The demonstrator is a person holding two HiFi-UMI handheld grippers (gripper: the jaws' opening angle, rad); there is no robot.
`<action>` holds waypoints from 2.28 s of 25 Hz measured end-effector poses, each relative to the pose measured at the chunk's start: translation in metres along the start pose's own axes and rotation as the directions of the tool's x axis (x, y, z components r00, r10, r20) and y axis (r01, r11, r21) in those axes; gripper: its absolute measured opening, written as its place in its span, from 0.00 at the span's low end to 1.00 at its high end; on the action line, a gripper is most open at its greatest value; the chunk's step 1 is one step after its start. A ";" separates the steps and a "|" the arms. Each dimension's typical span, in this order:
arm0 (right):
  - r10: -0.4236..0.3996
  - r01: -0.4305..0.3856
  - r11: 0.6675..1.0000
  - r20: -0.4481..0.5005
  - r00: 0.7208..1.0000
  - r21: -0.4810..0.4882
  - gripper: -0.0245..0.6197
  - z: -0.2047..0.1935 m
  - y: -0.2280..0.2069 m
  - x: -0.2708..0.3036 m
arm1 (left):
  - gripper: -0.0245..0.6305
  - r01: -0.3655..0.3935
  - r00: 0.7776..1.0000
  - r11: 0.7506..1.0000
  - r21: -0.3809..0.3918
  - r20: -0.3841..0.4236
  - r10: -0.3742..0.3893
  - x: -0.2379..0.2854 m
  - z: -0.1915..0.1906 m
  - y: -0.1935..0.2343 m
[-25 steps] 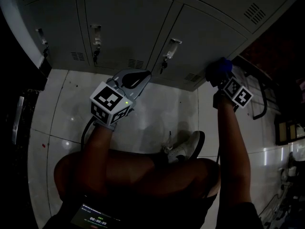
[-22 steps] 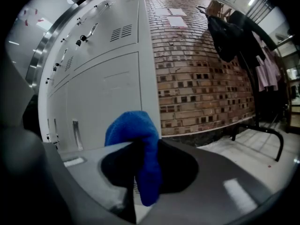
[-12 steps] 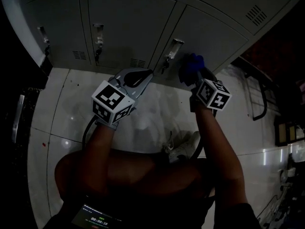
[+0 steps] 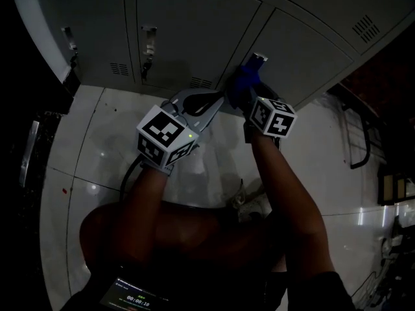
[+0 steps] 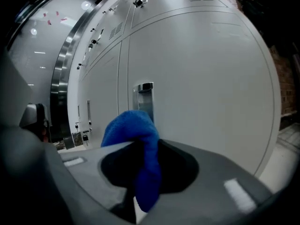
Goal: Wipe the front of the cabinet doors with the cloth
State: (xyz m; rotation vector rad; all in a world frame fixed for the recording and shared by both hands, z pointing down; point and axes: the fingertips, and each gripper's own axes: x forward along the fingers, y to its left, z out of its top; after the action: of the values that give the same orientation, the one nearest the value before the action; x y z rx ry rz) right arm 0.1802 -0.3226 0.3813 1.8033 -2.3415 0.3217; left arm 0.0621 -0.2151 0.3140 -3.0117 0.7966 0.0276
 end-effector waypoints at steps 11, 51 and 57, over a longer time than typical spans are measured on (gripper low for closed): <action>-0.049 0.047 0.997 -0.027 0.998 -0.054 0.16 -0.004 -0.043 -0.019 | 0.04 0.001 1.000 1.000 0.006 -0.013 -0.001 0.000 -0.004 -0.001; -0.034 0.038 0.997 -0.059 0.998 0.062 0.16 -0.058 -0.036 -0.041 | 0.04 0.002 0.999 1.000 0.008 -0.032 -0.002 0.003 -0.008 -0.001; 0.064 -0.064 0.998 -0.103 0.993 0.002 0.16 -0.078 0.018 -0.018 | 0.04 -0.003 1.000 1.000 0.003 -0.026 0.003 0.002 -0.007 0.001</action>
State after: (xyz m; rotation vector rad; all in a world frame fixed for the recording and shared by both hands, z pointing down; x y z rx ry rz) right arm 0.1677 -0.2797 0.4507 1.6713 -2.3314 0.4120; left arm 0.0632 -0.2169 0.3213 -3.0146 0.8029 -0.0130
